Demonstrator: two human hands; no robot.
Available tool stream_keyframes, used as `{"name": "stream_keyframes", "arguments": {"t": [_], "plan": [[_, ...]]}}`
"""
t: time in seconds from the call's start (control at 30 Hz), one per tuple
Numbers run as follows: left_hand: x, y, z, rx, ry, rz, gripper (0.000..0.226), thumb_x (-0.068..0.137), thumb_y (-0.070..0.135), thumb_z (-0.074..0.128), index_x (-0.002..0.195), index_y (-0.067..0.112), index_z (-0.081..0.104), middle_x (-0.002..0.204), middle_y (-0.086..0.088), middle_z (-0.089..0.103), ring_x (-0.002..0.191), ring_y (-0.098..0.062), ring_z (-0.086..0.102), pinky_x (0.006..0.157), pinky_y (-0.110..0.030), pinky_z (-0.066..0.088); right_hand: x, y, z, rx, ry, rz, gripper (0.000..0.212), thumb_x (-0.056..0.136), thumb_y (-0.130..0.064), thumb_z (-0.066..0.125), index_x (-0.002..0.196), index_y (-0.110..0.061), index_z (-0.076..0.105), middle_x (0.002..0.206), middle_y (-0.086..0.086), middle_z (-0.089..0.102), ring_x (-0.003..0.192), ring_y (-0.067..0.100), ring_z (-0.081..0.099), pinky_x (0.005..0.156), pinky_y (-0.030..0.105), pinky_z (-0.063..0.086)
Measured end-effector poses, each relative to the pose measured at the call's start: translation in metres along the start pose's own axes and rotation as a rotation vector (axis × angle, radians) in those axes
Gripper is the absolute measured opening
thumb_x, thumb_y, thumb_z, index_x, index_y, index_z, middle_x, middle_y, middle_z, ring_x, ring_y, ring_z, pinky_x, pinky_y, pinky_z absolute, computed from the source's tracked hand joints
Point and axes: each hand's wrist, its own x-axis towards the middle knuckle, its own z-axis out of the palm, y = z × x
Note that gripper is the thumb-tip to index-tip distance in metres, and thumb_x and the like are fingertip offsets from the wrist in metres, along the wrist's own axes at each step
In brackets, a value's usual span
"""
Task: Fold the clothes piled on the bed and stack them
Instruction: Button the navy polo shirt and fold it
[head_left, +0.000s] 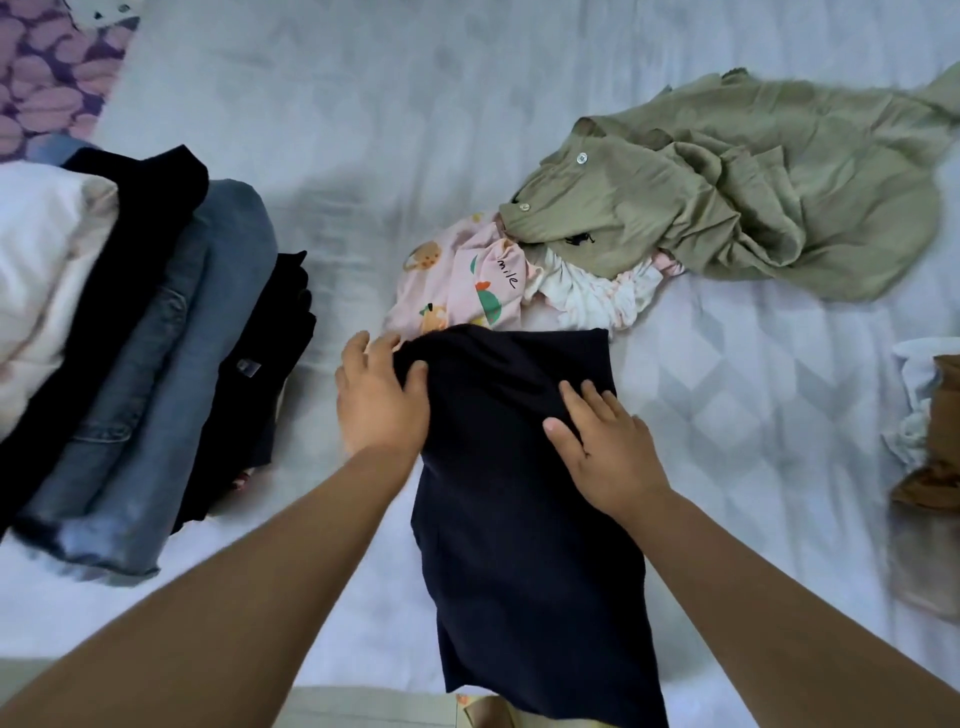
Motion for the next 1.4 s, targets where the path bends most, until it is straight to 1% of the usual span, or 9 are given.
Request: {"name": "stream_keyframes", "arguments": {"t": [0.13, 0.3, 0.37, 0.53, 0.83, 0.93, 1.07, 1.2, 1.4], "plan": [[-0.046, 0.005, 0.02, 0.116, -0.017, 0.276, 0.057, 0.083, 0.042, 0.059, 0.137, 0.028, 0.046, 0.151, -0.009, 0.027, 0.134, -0.033, 0.029, 0.109, -0.043, 0.025, -0.013, 0.0, 0.009, -0.071, 0.032, -0.131, 0.081, 0.078, -0.072, -0.004, 0.151, -0.035, 0.002, 0.16, -0.003, -0.006, 0.147, 0.021, -0.009, 0.118, 0.043, 0.001], [-0.053, -0.015, 0.032, 0.474, -0.325, 0.2, 0.067, 0.092, 0.052, 0.043, 0.147, 0.048, 0.005, 0.157, 0.001, -0.02, 0.145, -0.028, 0.001, 0.117, -0.044, 0.008, -0.031, 0.0, 0.024, -0.149, -0.095, -0.377, 0.078, 0.078, -0.074, -0.001, 0.148, -0.044, 0.015, 0.157, -0.011, -0.017, 0.139, 0.015, -0.03, 0.111, 0.04, -0.018], [-0.064, -0.022, 0.027, 0.404, -0.282, 0.116, 0.06, 0.098, 0.041, 0.038, 0.148, 0.046, 0.006, 0.159, -0.001, -0.011, 0.145, -0.025, 0.008, 0.117, -0.043, 0.011, -0.042, 0.005, 0.038, -0.237, -0.064, -0.408, 0.073, 0.08, -0.063, 0.002, 0.148, -0.041, 0.017, 0.158, -0.006, -0.013, 0.139, 0.018, -0.028, 0.11, 0.044, -0.018], [-0.131, -0.035, 0.018, 0.052, -0.175, 0.06, 0.061, 0.092, 0.043, 0.053, 0.147, 0.033, 0.029, 0.15, 0.0, 0.027, 0.133, -0.021, 0.036, 0.105, -0.036, 0.036, -0.074, 0.014, 0.061, -0.315, 0.054, -0.353, 0.063, 0.086, -0.058, 0.034, 0.141, -0.026, 0.037, 0.15, 0.007, 0.038, 0.139, 0.029, 0.02, 0.112, 0.055, 0.021], [-0.216, -0.076, 0.01, 0.294, -0.457, 0.018, 0.1, 0.076, 0.055, 0.064, 0.143, 0.051, -0.009, 0.148, 0.012, 0.006, 0.108, -0.015, 0.057, 0.073, -0.023, 0.048, -0.131, 0.048, 0.088, -0.417, -0.078, -0.423, 0.114, 0.05, -0.086, 0.05, 0.143, -0.023, 0.038, 0.151, 0.007, 0.034, 0.139, 0.037, 0.022, 0.106, 0.057, 0.011], [-0.22, -0.091, 0.0, 0.296, -0.325, 0.178, 0.079, 0.065, 0.047, 0.062, 0.138, 0.037, 0.034, 0.128, 0.005, 0.043, 0.09, -0.02, 0.064, 0.06, -0.027, 0.052, -0.136, 0.052, 0.078, -0.297, -0.014, -0.49, 0.084, 0.08, -0.083, 0.025, 0.139, -0.026, 0.043, 0.151, 0.005, 0.036, 0.139, 0.032, 0.023, 0.107, 0.051, 0.011], [-0.186, -0.069, -0.007, 0.066, -0.12, 0.194, 0.046, 0.075, 0.033, 0.045, 0.115, 0.016, 0.059, 0.114, 0.0, 0.058, 0.101, -0.025, 0.058, 0.083, -0.035, 0.049, -0.11, 0.043, 0.052, 0.009, 0.212, -0.378, 0.066, 0.097, -0.06, 0.024, 0.135, -0.013, 0.051, 0.148, 0.017, 0.037, 0.133, 0.033, 0.04, 0.108, 0.045, 0.033], [-0.145, -0.039, 0.008, -0.078, -0.176, -0.018, 0.051, 0.094, 0.028, 0.05, 0.141, 0.016, 0.036, 0.141, -0.001, 0.042, 0.129, -0.02, 0.04, 0.107, -0.035, 0.035, -0.082, 0.033, 0.036, 0.145, 0.244, -0.092, 0.064, 0.097, -0.042, 0.042, 0.149, -0.011, 0.022, 0.15, 0.017, 0.031, 0.137, 0.033, 0.03, 0.111, 0.038, 0.027], [-0.125, -0.026, 0.027, -0.118, -0.218, -0.185, 0.073, 0.092, 0.03, 0.058, 0.15, 0.02, 0.016, 0.144, -0.003, 0.034, 0.13, -0.024, 0.038, 0.105, -0.036, 0.034, -0.056, 0.024, 0.039, 0.209, 0.183, 0.066, 0.082, 0.092, -0.033, 0.058, 0.152, -0.015, 0.005, 0.131, 0.011, 0.044, 0.124, 0.028, 0.037, 0.102, 0.035, 0.036]]}}
